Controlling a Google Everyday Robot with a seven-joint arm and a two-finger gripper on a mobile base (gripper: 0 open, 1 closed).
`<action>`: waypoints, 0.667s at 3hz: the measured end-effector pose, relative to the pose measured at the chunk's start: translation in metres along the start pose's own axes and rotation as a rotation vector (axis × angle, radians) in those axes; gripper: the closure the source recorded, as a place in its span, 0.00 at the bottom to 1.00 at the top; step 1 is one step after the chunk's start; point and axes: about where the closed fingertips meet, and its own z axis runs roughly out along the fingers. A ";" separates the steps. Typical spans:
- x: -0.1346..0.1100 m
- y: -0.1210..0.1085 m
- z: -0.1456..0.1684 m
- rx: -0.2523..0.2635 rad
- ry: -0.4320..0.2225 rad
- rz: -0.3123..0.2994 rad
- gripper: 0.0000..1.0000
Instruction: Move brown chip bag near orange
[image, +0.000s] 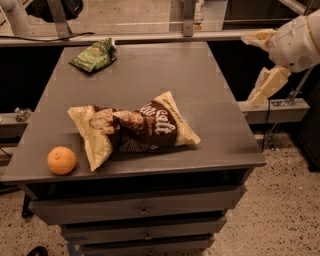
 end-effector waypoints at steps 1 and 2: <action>0.029 -0.011 -0.049 0.034 -0.036 0.018 0.00; 0.023 -0.021 -0.062 0.061 -0.046 0.001 0.00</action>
Offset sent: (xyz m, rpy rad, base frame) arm -0.0045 -0.0491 0.0202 0.0396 -0.0198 -0.0169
